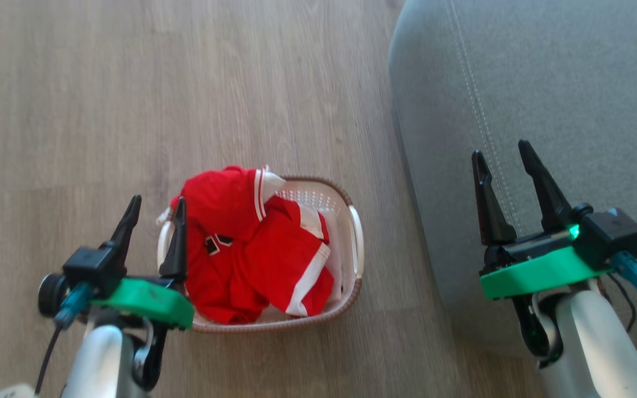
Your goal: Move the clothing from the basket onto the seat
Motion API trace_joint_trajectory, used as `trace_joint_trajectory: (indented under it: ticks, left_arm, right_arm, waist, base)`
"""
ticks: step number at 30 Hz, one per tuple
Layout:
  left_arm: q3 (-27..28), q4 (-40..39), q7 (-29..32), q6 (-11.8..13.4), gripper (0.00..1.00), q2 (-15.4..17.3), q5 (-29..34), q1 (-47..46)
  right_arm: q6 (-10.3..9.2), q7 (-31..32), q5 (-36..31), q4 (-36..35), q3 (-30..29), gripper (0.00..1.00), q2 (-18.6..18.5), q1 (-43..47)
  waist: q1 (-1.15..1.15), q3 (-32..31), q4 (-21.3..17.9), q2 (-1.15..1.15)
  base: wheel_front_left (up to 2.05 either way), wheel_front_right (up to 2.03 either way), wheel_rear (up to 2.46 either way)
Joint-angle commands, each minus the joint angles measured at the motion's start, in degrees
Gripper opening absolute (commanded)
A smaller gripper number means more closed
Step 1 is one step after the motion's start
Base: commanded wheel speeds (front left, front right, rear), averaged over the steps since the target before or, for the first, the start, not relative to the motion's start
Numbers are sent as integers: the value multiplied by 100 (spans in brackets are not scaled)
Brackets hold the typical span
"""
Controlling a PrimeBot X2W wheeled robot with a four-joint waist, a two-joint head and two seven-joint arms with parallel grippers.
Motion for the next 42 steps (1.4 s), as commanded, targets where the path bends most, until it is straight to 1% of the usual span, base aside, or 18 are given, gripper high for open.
trace_joint_trajectory:
  ticks: [1, 10, 15, 16, 26, 33, 38, 42]
  left_arm:
    - [56, -7, -71, -24, 100, 127, -25, -300]
    - [-322, 1021, -71, -32, 100, 189, -34, -1110]
    - [-519, 1751, -62, -34, 100, 201, -30, -1655]
    - [-519, 1751, -62, -34, 100, 201, -30, -1655]
    - [-725, 3546, 104, -35, 100, 189, -141, -2888]
    - [-991, 4566, 244, -36, 100, 159, -56, -3543]
    - [-1227, 5125, 392, -36, 100, 214, 62, -3910]
    - [-1409, 5363, 448, -36, 100, 219, 76, -4171]
  right_arm:
    - [42, -52, -30, -231, 101, 100, 11, -197]
    - [42, -52, -93, -455, 79, 100, 34, -473]
    - [42, -52, -138, -594, 55, 100, 48, -637]
    - [42, -52, -138, -594, 55, 100, 48, -637]
    - [42, -52, -207, -867, 84, 100, 91, -1022]
    - [42, -52, -226, -1045, 140, 100, 108, -1251]
    - [42, -52, -206, -1159, 190, 100, 112, -1374]
    - [42, -52, -163, -1273, 236, 100, 112, -1474]
  waist:
    - [0, 195, -77, 0]
    - [0, 847, -162, 0]
    - [0, 1239, -171, 0]
    - [0, 1239, -171, 0]
    - [0, 1990, -215, 0]
    - [0, 2433, -297, 0]
    - [0, 2707, -362, 0]
    - [0, 2939, -436, 0]
  base:
    - [0, 0, 0]
    - [0, 0, 0]
    - [0, 0, 0]
    - [0, 0, 0]
    - [0, 0, 0]
    - [0, 0, 0]
    - [0, 0, 0]
    - [0, 0, 0]
